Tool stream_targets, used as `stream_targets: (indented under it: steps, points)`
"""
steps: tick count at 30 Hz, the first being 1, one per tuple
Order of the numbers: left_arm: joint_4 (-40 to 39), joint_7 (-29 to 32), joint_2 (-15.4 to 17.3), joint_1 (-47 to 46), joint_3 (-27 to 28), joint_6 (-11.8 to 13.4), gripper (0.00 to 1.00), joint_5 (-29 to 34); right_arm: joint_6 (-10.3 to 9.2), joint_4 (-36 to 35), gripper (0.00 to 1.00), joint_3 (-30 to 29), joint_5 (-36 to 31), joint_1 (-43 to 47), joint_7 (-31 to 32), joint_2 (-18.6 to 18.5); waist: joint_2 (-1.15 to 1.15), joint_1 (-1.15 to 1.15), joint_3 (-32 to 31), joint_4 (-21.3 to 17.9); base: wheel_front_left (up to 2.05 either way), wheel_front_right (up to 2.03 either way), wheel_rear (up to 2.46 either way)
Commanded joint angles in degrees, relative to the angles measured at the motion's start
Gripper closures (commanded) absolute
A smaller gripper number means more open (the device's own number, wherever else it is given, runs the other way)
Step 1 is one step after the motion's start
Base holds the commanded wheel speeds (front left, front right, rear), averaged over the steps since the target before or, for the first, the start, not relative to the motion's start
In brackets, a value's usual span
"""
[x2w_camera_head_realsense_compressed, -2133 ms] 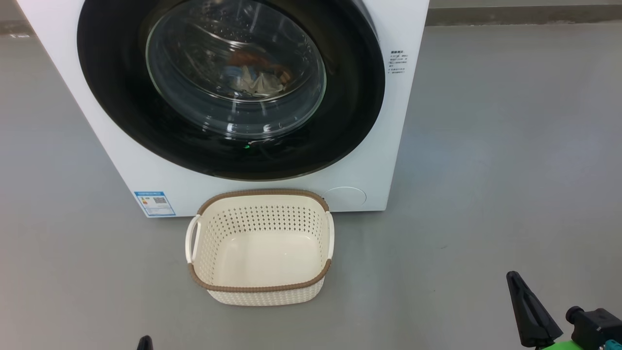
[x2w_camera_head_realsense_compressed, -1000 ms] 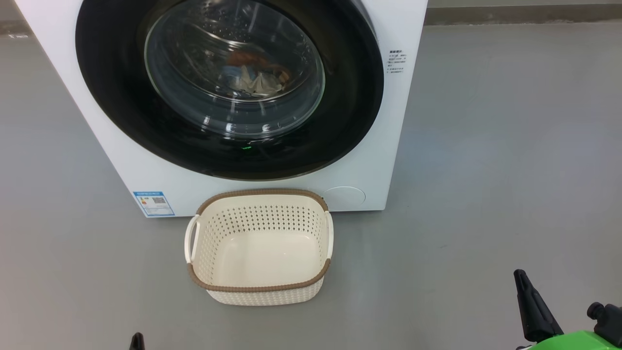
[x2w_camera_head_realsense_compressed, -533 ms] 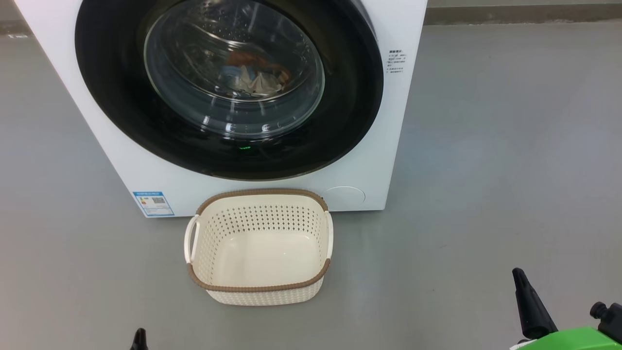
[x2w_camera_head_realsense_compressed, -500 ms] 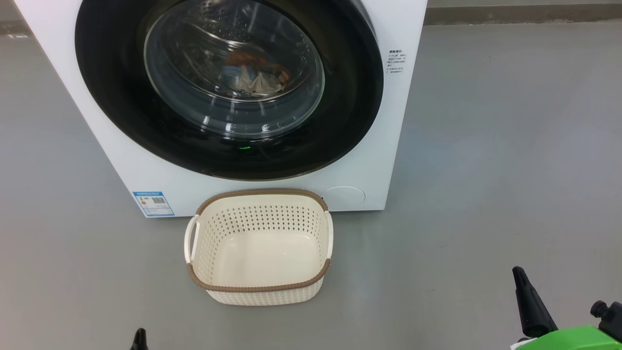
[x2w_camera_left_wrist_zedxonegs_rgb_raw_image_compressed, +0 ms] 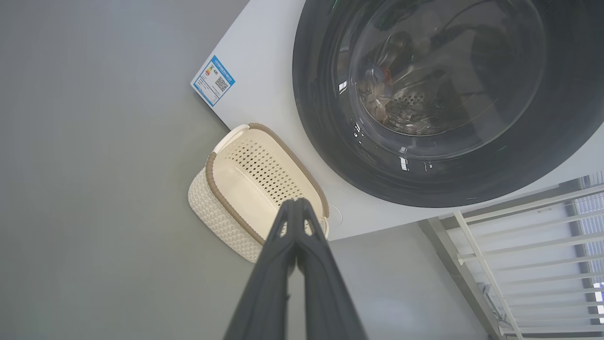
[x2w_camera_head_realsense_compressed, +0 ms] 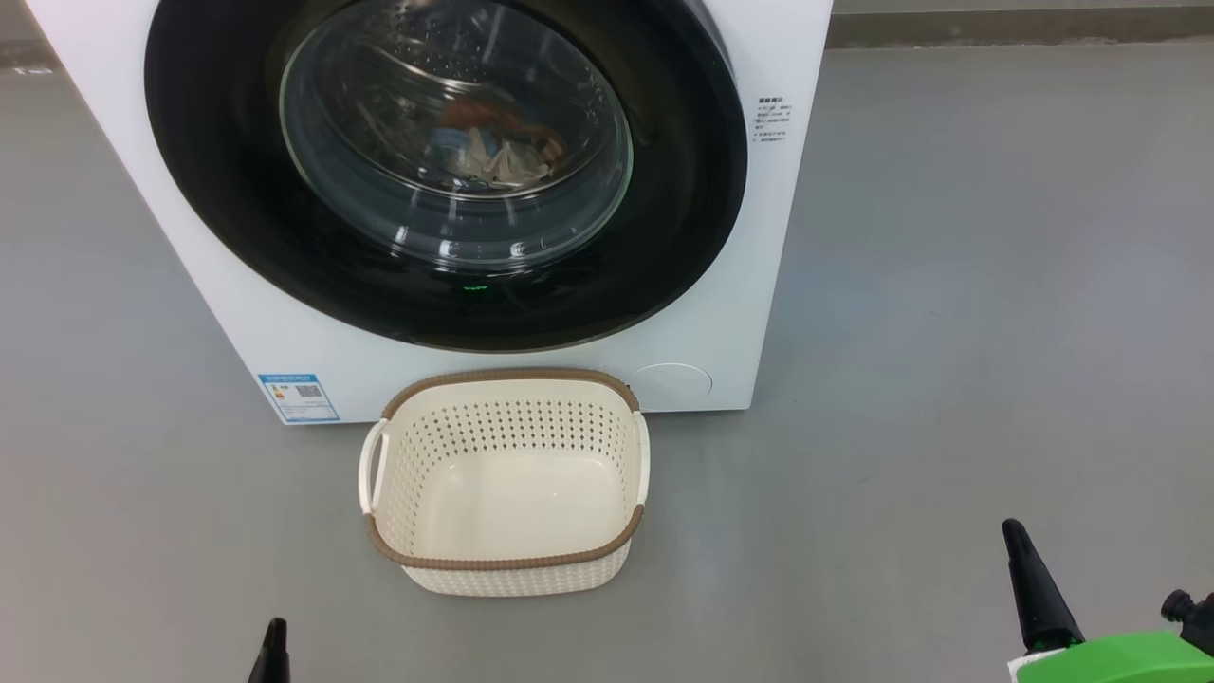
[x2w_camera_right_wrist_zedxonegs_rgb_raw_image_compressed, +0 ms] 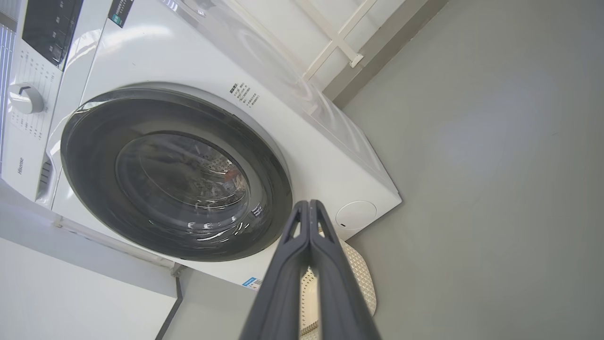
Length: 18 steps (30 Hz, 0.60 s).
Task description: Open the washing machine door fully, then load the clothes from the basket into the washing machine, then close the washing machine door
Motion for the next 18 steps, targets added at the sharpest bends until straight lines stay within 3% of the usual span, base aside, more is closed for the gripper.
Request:
stream_targets:
  steps: [1,18]
  points:
    - [-1.0,0.69,1.11,-2.57,1.52,-0.54,1.0,-1.89,-0.18,-1.12,1.0,0.18,2.08,-3.1,0.5,-0.2,0.0,0.0,0.0,-0.01,0.0,0.0,0.0]
    - [-0.49,3.54,1.26,-4.7,2.57,-2.21,1.0,-12.26,-0.23,-0.14,1.0,-0.22,13.08,-4.63,3.4,0.56,0.0,0.0,0.04,-0.08,0.0,0.0,0.0]
